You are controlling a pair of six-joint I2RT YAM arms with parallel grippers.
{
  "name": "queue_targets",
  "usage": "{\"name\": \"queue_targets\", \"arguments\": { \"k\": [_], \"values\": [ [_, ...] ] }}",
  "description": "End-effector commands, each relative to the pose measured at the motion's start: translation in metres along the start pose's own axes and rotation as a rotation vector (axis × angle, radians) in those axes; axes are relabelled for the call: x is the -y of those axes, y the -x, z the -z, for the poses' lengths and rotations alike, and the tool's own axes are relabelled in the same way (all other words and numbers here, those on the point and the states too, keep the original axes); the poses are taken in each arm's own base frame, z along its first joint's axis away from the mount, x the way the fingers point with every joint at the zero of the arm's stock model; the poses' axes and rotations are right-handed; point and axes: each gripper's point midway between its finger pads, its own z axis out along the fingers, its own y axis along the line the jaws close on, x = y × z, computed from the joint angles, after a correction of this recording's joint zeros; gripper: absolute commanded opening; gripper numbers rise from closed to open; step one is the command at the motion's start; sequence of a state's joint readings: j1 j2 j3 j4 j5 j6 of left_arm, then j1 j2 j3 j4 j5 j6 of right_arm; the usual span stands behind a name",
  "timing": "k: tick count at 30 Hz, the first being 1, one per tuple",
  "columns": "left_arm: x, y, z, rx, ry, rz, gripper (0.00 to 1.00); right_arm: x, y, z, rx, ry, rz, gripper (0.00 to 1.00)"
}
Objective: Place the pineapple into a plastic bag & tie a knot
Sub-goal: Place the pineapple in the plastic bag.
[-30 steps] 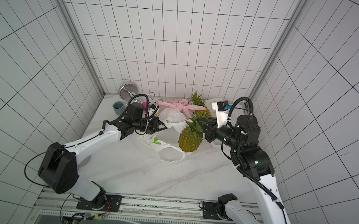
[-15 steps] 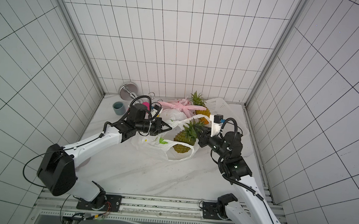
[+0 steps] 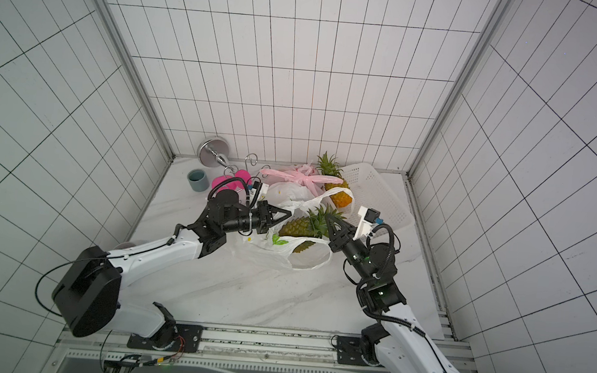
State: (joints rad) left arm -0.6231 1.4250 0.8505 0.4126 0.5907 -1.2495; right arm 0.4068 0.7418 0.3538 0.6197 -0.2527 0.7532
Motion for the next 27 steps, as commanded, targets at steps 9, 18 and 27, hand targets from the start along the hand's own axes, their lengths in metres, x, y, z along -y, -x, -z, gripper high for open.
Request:
{"name": "queue_targets", "arguments": {
  "k": [9,18,27],
  "values": [
    [0.034,0.004,-0.007,0.045,-0.167,-0.009,0.0,0.025,-0.026,-0.011,0.011,-0.017,-0.127,0.0],
    [-0.014,-0.009,-0.011,0.02,-0.091,0.012,0.0,0.024,-0.078,-0.052,-0.24,0.044,-0.148,0.0],
    [-0.088,-0.016,0.002,0.015,0.123,-0.021,0.0,0.034,-0.128,-0.057,-0.442,0.082,-0.177,0.35]
  ]
}}
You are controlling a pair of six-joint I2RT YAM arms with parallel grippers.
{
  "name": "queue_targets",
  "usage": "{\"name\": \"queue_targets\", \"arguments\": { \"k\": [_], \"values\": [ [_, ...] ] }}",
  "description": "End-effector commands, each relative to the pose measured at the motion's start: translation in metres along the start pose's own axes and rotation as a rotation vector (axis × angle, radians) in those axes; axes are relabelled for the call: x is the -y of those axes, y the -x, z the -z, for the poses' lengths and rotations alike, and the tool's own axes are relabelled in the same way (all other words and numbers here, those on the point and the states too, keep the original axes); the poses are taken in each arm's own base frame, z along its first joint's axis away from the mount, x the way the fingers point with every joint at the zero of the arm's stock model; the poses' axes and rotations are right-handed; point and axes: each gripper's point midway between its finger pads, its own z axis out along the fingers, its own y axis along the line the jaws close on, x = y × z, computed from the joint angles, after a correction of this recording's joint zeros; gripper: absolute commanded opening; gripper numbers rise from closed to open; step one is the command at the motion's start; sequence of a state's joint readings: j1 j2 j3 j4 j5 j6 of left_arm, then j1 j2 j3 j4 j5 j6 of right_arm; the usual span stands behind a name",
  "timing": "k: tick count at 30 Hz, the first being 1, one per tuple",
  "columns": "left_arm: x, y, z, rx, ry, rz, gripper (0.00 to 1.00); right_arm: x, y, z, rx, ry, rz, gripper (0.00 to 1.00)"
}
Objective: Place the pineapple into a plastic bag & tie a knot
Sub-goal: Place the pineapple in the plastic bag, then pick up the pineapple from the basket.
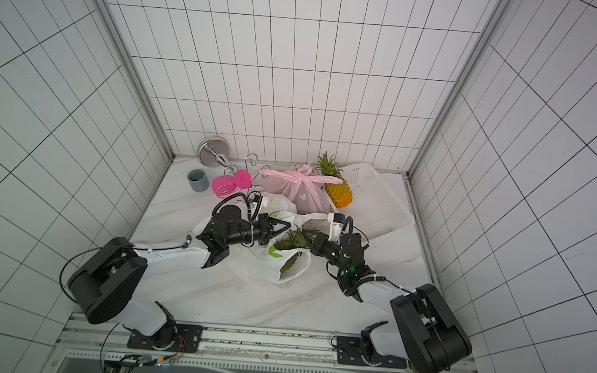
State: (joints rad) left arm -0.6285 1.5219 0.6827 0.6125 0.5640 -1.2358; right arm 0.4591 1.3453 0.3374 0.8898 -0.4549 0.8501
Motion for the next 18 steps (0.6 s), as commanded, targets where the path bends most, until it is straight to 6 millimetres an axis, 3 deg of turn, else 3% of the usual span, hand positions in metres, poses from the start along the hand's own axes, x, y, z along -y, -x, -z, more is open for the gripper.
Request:
{"name": "queue_targets", "arguments": {
  "k": [1,4,7,13,18],
  "values": [
    [-0.025,0.002,0.005,0.013,0.092,-0.051,0.0,-0.04,0.006,-0.013,-0.071,0.146,0.058,0.39],
    [-0.04,0.003,0.01,0.017,0.167,-0.08,0.0,-0.038,0.004,-0.013,-0.137,0.126,0.123,0.52],
    [-0.053,0.007,0.017,0.021,0.252,-0.113,0.0,-0.032,0.023,-0.001,-0.124,0.058,0.196,0.62],
    [-0.067,0.011,0.021,0.009,0.289,-0.12,0.0,-0.048,0.092,0.026,0.001,-0.061,0.351,0.71],
    [-0.061,0.012,0.018,-0.015,0.276,-0.146,0.0,-0.056,0.175,0.041,0.211,-0.22,0.413,0.78]
  ]
}}
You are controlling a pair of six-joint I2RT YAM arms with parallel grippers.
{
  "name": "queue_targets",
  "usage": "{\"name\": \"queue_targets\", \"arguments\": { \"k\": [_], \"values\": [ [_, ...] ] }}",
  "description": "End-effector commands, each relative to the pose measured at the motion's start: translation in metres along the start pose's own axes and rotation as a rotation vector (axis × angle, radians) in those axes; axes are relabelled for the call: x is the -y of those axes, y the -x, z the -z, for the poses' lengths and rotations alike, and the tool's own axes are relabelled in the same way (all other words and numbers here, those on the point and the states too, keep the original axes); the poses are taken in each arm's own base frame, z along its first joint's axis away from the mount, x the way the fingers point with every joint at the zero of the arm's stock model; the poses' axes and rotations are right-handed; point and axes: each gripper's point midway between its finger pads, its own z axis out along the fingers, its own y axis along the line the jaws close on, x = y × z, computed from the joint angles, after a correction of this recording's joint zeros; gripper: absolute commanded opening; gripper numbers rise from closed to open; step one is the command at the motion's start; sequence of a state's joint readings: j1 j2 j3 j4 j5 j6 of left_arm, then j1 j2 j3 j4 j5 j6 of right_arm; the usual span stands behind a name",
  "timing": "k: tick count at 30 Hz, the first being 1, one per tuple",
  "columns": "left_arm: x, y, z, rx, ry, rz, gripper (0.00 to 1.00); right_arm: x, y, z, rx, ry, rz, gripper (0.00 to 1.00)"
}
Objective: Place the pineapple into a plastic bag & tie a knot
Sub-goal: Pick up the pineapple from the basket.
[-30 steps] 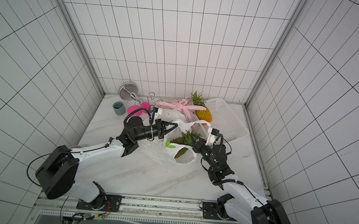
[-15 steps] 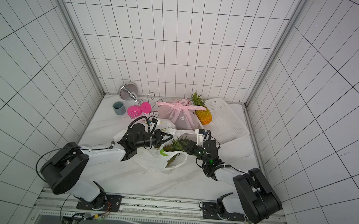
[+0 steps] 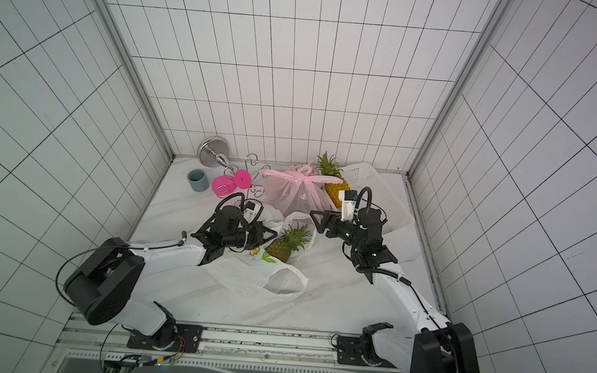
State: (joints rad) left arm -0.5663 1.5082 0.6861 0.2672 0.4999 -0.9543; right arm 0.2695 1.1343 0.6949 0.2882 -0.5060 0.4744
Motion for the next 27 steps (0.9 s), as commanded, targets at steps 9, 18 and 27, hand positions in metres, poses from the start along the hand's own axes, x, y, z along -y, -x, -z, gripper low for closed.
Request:
{"name": "queue_targets", "arguments": {
  "k": [9,18,27],
  "values": [
    [0.029,0.007,0.001,-0.03,-0.079,-0.065,0.0,0.14,0.137,-0.029,0.113,-0.569,0.071,0.78],
    [0.034,0.005,-0.006,-0.067,-0.113,-0.051,0.0,0.197,0.083,-0.053,-0.034,-0.458,0.028,0.84],
    [0.035,0.009,-0.007,-0.079,-0.112,-0.048,0.0,0.211,0.07,-0.086,-0.1,-0.524,0.171,0.95]
  ]
}}
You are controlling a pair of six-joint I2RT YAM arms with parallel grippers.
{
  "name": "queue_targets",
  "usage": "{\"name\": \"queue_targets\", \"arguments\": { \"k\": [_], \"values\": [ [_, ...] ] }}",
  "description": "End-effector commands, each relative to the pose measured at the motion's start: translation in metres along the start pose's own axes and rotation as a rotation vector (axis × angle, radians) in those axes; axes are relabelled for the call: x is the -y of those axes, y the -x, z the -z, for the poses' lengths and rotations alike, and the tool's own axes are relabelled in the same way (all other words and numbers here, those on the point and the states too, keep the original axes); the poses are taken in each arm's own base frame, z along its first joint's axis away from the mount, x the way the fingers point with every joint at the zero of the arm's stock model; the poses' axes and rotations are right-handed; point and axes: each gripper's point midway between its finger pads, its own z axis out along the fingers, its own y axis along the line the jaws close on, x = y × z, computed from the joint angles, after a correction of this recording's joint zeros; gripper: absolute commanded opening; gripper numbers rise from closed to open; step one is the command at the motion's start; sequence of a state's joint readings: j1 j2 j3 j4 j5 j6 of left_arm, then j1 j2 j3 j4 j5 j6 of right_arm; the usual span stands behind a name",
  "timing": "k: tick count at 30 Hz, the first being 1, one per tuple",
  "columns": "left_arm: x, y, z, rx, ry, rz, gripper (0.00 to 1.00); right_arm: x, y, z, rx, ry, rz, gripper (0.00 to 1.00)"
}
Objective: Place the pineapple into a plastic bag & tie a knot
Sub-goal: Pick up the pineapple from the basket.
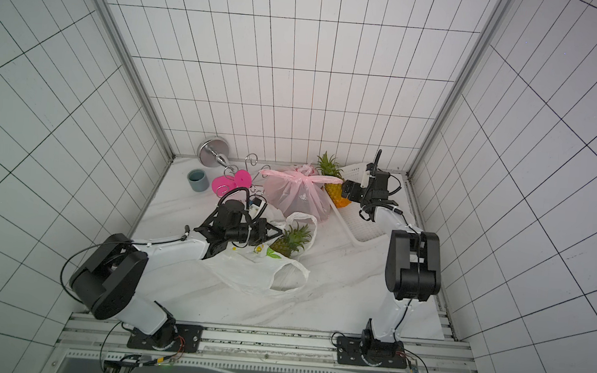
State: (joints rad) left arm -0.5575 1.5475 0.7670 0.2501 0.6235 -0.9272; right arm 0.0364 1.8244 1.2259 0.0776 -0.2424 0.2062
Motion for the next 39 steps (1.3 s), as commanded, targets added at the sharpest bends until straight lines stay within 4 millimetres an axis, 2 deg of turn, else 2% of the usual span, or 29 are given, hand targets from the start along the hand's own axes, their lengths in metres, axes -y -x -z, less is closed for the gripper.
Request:
{"name": "queue_targets", "arguments": {
  "k": [1,7,12,15,20,23,25,29,30,34,37,39],
  "values": [
    [0.01,0.009,-0.001,0.005,-0.026,-0.014,0.0,-0.028,0.039,-0.004,0.08,0.034,0.122,0.96],
    [0.01,0.011,0.002,0.01,-0.028,-0.009,0.0,-0.059,0.058,-0.02,0.101,0.083,0.177,0.97],
    [0.007,0.011,0.003,0.011,-0.021,-0.005,0.0,-0.07,0.076,-0.04,0.102,0.096,0.181,0.97],
    [0.008,0.012,0.003,0.012,-0.023,-0.003,0.0,-0.07,0.081,-0.06,0.069,0.089,0.174,0.97],
    [0.011,0.013,0.005,0.018,-0.028,-0.006,0.0,-0.063,0.069,-0.087,0.026,0.065,0.164,0.94],
    [0.012,0.013,0.005,0.018,-0.028,-0.004,0.0,-0.051,0.056,-0.095,0.002,0.026,0.159,0.86],
    [0.012,0.013,0.006,0.02,-0.028,-0.006,0.0,-0.04,0.051,-0.096,-0.004,-0.009,0.147,0.75],
    [0.016,0.013,0.008,0.023,-0.033,-0.013,0.0,-0.012,0.057,-0.08,0.022,-0.022,0.058,0.43],
    [0.017,0.014,0.009,0.025,-0.033,-0.015,0.0,-0.003,0.061,-0.072,0.037,-0.02,0.023,0.32],
    [0.02,0.015,0.013,0.03,-0.025,-0.031,0.0,0.017,0.077,-0.041,0.096,0.027,-0.081,0.08],
    [0.024,0.015,0.015,0.034,-0.026,-0.042,0.0,0.017,0.09,-0.017,0.141,0.059,-0.111,0.0],
    [0.027,0.016,0.017,0.037,-0.028,-0.048,0.0,0.011,0.099,0.002,0.172,0.075,-0.117,0.0]
  ]
}}
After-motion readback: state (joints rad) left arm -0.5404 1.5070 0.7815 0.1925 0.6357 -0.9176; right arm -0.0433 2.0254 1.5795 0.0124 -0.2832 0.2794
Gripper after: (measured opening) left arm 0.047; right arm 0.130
